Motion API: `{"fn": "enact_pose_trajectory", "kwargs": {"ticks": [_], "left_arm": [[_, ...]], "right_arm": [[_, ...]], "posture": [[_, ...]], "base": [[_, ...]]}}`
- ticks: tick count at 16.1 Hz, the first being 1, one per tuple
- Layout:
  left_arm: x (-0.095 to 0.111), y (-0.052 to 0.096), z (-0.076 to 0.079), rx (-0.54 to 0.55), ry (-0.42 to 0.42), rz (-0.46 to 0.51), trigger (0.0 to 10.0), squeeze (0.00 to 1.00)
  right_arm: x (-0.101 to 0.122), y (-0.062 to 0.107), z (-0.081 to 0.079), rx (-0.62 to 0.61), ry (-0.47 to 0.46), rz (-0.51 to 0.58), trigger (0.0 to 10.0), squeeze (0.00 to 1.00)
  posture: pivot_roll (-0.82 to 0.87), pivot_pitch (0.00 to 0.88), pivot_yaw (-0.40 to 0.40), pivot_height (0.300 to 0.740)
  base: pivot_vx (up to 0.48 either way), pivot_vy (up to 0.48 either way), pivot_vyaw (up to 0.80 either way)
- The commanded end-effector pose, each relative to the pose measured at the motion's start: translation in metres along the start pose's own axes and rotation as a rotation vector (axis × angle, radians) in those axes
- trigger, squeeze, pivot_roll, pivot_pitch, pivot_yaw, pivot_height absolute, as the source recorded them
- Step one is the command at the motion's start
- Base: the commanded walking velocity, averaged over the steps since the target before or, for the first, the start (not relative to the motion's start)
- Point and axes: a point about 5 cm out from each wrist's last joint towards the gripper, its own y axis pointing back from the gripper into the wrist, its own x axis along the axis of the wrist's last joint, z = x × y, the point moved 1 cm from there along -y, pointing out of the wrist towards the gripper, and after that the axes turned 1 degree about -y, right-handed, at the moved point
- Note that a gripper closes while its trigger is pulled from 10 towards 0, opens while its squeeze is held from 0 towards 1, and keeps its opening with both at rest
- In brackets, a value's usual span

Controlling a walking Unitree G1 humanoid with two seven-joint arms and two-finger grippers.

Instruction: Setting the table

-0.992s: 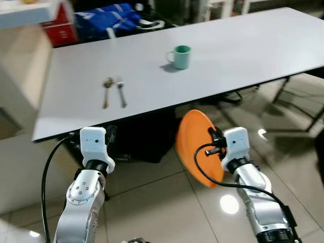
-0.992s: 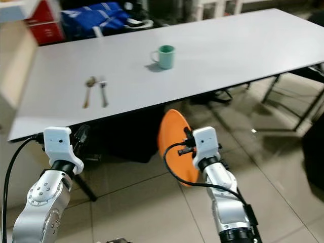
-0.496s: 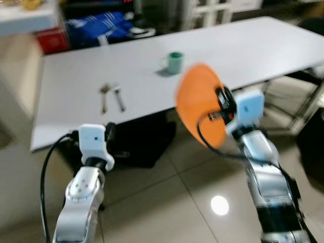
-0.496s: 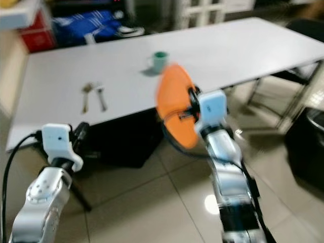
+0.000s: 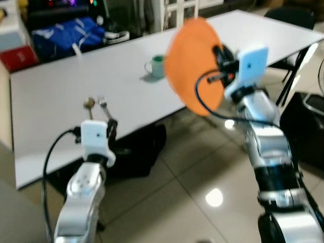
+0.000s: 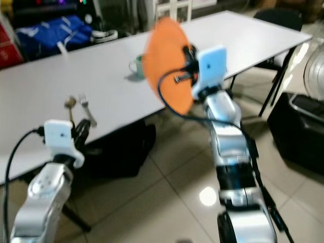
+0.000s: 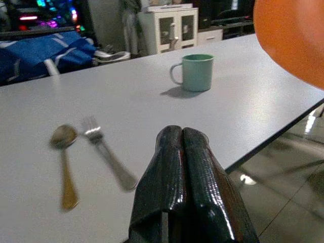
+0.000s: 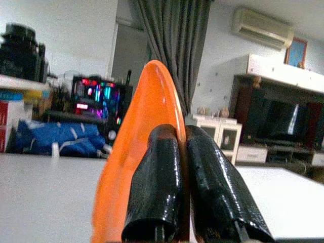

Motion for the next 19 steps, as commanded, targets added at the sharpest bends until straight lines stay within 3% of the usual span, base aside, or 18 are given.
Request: {"fn": "enact_pose_trajectory", "kwargs": {"ticks": [1, 7, 11, 14, 19], "left_arm": [[0.000, -0.001, 0.001, -0.001, -0.007, 0.002, 10.0, 0.00], [0.004, -0.007, 0.006, -0.022, -0.036, 0.016, 10.0, 0.00], [0.004, -0.007, 0.008, -0.018, -0.026, 0.016, 10.0, 0.00], [0.005, -0.007, 0.007, -0.016, -0.024, 0.017, 10.0, 0.00], [0.006, -0.002, 0.003, -0.016, -0.037, 0.011, 10.0, 0.00]], "right_arm": [[0.008, -0.003, 0.008, -0.018, 0.004, 0.034, 10.0, 0.00], [0.017, -0.018, -0.009, 0.052, -0.054, 0.077, 10.0, 0.00], [0.031, -0.037, -0.019, 0.093, -0.153, 0.127, 10.0, 0.00], [0.029, -0.059, -0.005, 0.015, -0.285, 0.109, 10.0, 0.00], [0.004, -0.071, 0.014, -0.147, -0.513, 0.013, 10.0, 0.00]], "posture": [[-0.12, 0.000, 0.072, 0.740], [-0.12, 0.000, 0.077, 0.740], [-0.11, 0.000, 0.074, 0.740], [-0.09, 0.000, 0.076, 0.740], [-0.05, 0.000, 0.084, 0.740]], "base": [[0.428, 0.000, 0.00], [0.477, 0.000, 0.00], [0.000, 0.000, 0.00], [0.000, 0.000, 0.00], [0.000, 0.000, 0.00]]}}
